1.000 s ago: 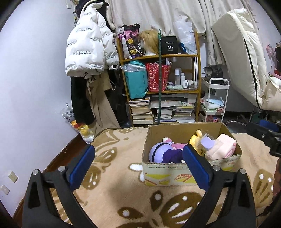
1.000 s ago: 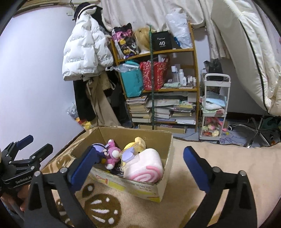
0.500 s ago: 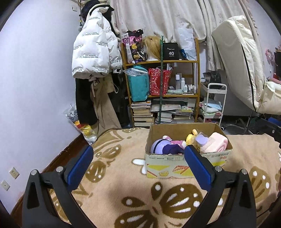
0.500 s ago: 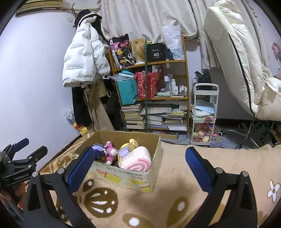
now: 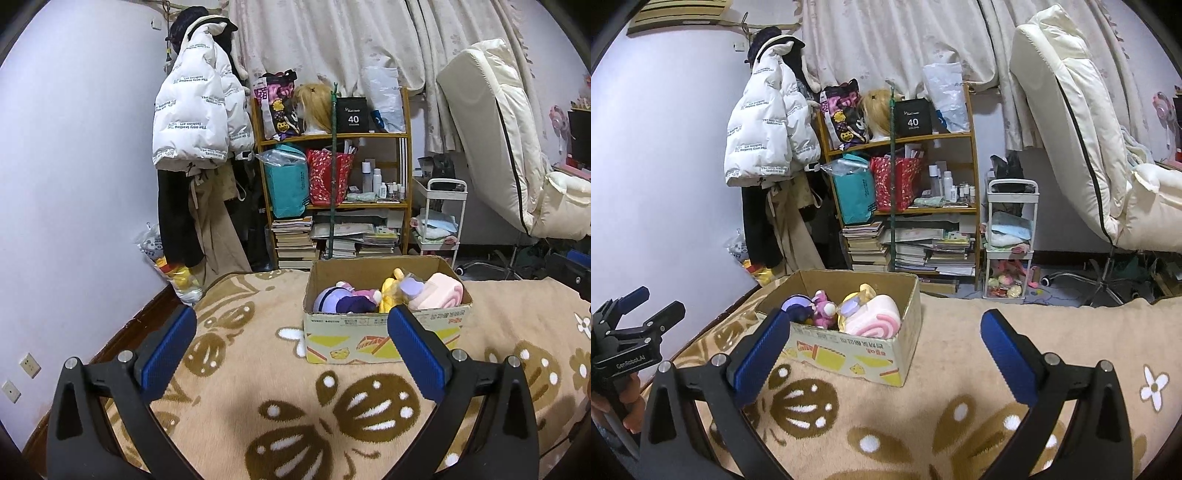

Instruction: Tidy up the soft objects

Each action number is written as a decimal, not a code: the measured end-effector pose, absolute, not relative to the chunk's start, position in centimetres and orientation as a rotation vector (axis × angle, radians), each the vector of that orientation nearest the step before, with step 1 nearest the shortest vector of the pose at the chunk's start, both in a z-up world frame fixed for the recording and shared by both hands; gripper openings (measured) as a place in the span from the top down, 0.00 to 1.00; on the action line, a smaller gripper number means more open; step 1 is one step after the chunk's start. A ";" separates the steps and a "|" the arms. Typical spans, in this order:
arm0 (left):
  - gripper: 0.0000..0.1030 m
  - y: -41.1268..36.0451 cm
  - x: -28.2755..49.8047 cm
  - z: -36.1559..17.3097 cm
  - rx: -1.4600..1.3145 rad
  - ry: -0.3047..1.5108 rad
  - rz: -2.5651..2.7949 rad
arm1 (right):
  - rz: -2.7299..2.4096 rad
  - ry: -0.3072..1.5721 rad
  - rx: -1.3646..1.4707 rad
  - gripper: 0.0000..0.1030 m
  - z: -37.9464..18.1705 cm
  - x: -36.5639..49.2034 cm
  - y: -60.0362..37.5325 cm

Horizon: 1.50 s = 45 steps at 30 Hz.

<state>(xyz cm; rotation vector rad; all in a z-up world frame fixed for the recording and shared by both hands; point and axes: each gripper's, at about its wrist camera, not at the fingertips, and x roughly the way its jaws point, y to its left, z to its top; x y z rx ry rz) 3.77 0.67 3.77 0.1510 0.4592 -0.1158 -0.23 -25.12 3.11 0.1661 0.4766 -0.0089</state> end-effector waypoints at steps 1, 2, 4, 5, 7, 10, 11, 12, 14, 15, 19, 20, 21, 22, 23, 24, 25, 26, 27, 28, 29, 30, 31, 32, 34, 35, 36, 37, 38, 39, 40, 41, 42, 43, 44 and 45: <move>0.01 0.6 3.7 3.8 0.154 0.458 -0.119 | -0.013 0.475 0.163 0.00 3.0 -0.4 -25.1; 0.01 0.6 3.6 3.7 0.158 0.458 -0.120 | -0.015 0.474 0.160 0.00 3.0 -0.4 -25.0; 0.01 0.5 3.5 3.6 0.163 0.459 -0.122 | -0.021 0.471 0.154 0.00 3.0 -0.5 -25.0; 0.01 0.5 3.6 3.6 0.165 0.460 -0.121 | -0.024 0.470 0.153 0.00 2.9 -0.5 -25.0; 0.01 0.4 3.6 3.4 0.166 0.464 -0.120 | -0.027 0.472 0.151 0.00 2.7 -0.4 -25.1; 0.01 0.2 3.8 3.1 0.167 0.470 -0.124 | -0.034 0.477 0.144 0.00 2.4 -0.2 -25.2; 0.01 0.1 3.9 3.0 0.170 0.472 -0.125 | -0.034 0.479 0.143 0.00 2.3 -0.1 -25.2; 0.01 0.1 3.9 2.9 0.173 0.473 -0.126 | -0.036 0.483 0.142 0.00 2.2 0.0 -25.2; 0.01 -0.1 4.1 2.6 0.180 0.478 -0.128 | -0.037 0.492 0.144 0.00 1.9 0.3 -25.3; 0.01 -0.2 4.2 2.5 0.182 0.479 -0.128 | -0.038 0.496 0.145 0.00 1.7 0.5 -25.3; 0.01 -0.5 4.6 2.1 0.190 0.484 -0.124 | -0.037 0.506 0.147 0.00 1.3 0.9 -25.3; 0.01 -0.5 4.4 2.0 0.189 0.485 -0.121 | -0.037 0.507 0.148 0.00 1.2 1.0 -25.4; 0.01 -0.5 4.5 2.0 0.188 0.486 -0.121 | -0.038 0.508 0.148 0.00 1.2 1.1 -25.4; 0.01 -0.5 4.6 1.9 0.187 0.486 -0.119 | -0.039 0.509 0.148 0.00 1.1 1.1 -25.4; 0.01 -0.4 4.6 1.9 0.185 0.484 -0.118 | -0.038 0.509 0.149 0.00 1.1 1.1 -25.4; 0.01 -0.4 4.6 1.9 0.184 0.483 -0.118 | -0.038 0.512 0.150 0.00 1.0 1.2 -25.4; 0.01 -0.4 4.6 1.9 0.182 0.479 -0.115 | -0.039 0.514 0.150 0.00 0.9 1.3 -25.4; 0.01 -0.4 4.6 1.8 0.181 0.478 -0.116 | -0.042 0.515 0.149 0.00 0.7 1.3 -25.3; 0.01 -0.3 4.7 1.8 0.179 0.477 -0.116 | -0.041 0.516 0.149 0.00 0.7 1.4 -25.3; 0.01 -0.3 4.8 1.8 0.178 0.477 -0.115 | -0.040 0.517 0.149 0.00 0.6 1.5 -25.4; 0.01 -0.3 4.8 1.8 0.178 0.476 -0.114 | -0.040 0.518 0.149 0.00 0.6 1.5 -25.4; 0.01 -0.3 4.8 1.8 0.179 0.476 -0.112 | -0.040 0.518 0.148 0.00 0.5 1.5 -25.3; 0.01 -0.3 4.8 1.8 0.179 0.474 -0.111 | -0.040 0.518 0.149 0.00 0.6 1.5 -25.3; 0.01 -0.2 4.8 1.9 0.180 0.473 -0.110 | -0.040 0.517 0.149 0.00 0.6 1.5 -25.3; 0.01 -0.3 4.8 1.9 0.184 0.468 -0.106 | -0.042 0.517 0.148 0.00 0.6 1.5 -25.3; 0.01 -0.3 4.7 1.9 0.184 0.466 -0.107 | -0.042 0.517 0.146 0.00 0.6 1.5 -25.3; 0.01 -0.3 4.7 1.9 0.183 0.466 -0.110 | -0.043 0.517 0.143 0.00 0.5 1.6 -25.3; 0.01 -0.3 4.7 1.9 0.183 0.467 -0.112 | -0.041 0.517 0.147 0.00 0.7 1.5 -25.3; 0.01 -0.3 4.7 1.9 0.184 0.468 -0.110 | -0.040 0.517 0.147 0.00 0.6 1.5 -25.3; 0.01 -0.3 4.7 2.0 0.184 0.467 -0.106 | -0.040 0.518 0.148 0.00 0.7 1.5 -25.3; 0.01 -0.3 4.6 2.0 0.184 0.465 -0.103 | -0.039 0.518 0.148 0.00 0.5 1.6 -25.4; 0.01 -0.3 4.7 2.0 0.183 0.465 -0.107 | -0.040 0.518 0.147 0.00 0.5 1.6 -25.4; 0.01 -0.3 4.7 2.0 0.182 0.465 -0.108 | -0.041 0.518 0.147 0.00 0.6 1.6 -25.3; 0.01 -0.3 4.7 2.0 0.182 0.464 -0.106 | -0.040 0.518 0.148 0.00 0.7 1.5 -25.3; 0.01 -0.4 4.7 2.0 0.185 0.462 -0.101 | -0.042 0.517 0.148 0.00 0.7 1.5 -25.3; 0.01 -0.4 4.7 2.0 0.187 0.462 -0.099 | -0.042 0.516 0.149 0.00 0.6 1.6 -25.3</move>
